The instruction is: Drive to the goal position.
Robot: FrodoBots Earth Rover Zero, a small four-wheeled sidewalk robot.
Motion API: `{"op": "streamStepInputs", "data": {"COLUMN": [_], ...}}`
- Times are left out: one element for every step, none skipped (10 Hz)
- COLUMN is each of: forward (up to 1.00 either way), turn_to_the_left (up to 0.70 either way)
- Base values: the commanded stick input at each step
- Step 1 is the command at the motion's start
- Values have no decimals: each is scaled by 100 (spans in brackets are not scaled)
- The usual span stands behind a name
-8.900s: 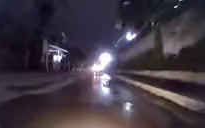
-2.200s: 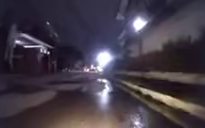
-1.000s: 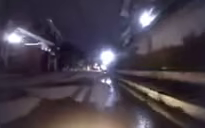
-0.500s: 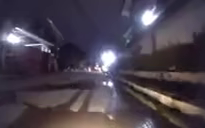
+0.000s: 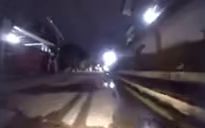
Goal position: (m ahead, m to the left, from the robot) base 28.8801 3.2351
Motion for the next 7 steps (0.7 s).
{"op": "streamStepInputs", "data": {"forward": [70, 70, 70, 70, 70, 70, 70], "turn_to_the_left": [-27, -7, 0, 0, 0, 0, 0]}}
